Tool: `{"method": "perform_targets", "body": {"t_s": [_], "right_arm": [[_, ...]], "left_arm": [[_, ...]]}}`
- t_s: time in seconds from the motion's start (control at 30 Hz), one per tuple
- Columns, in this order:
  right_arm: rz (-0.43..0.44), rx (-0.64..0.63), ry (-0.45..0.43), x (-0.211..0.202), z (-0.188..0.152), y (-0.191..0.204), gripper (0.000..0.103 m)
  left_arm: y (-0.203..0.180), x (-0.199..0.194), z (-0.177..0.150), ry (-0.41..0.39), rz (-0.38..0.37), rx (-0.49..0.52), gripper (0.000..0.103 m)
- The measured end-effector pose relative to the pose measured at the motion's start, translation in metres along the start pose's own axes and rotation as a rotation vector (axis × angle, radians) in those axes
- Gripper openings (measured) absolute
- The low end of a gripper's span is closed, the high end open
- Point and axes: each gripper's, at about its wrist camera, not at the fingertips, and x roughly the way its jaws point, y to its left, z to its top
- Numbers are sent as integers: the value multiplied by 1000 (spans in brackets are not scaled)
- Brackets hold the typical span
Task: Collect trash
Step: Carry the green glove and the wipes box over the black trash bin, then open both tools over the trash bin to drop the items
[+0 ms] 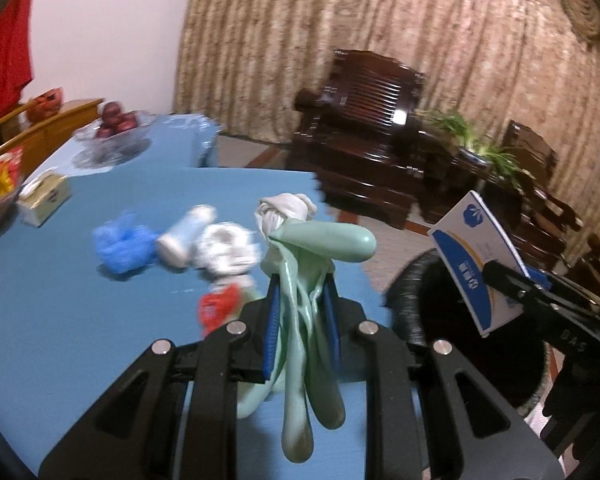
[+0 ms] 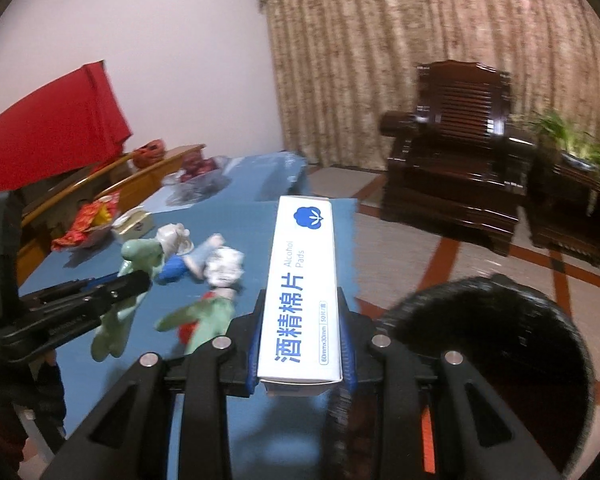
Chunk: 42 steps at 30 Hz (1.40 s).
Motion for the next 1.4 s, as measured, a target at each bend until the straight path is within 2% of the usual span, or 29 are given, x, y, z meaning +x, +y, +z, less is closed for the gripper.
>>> {"method": "perform_targets", "body": {"t_s": [0.2,0.47,0.87,1.13,1.2,1.3,1.33,1.37,1.4], "right_arm": [[-84,36,-28,-25,-6,-38,31],[-180,93,-34,-46,-18,-85,31],[-275,173,-1,-56,-44,-142,31],[-316,217,46,-45,-59,-167,31],[-324,222,57,-42,-62,-171,31],[-337,231,76,-39,-66,-175,33],[-340,233,77,-39,-67,-176,34],[-344,234,78,-39,-68,-178,39],[-348,235,80,-39,-68,-179,45]], "left_arm": [[-58,17,-5,3,-83,55,19],[-109,39,-12,27,-154,122,19],[-172,85,-23,84,-247,187,19],[-194,112,-31,127,-283,208,19],[-196,117,-31,139,-294,206,22],[-195,123,-31,155,-312,190,35],[-194,123,-31,152,-311,187,42],[-193,121,-30,147,-311,185,50],[-191,120,-29,140,-309,181,53]]}}
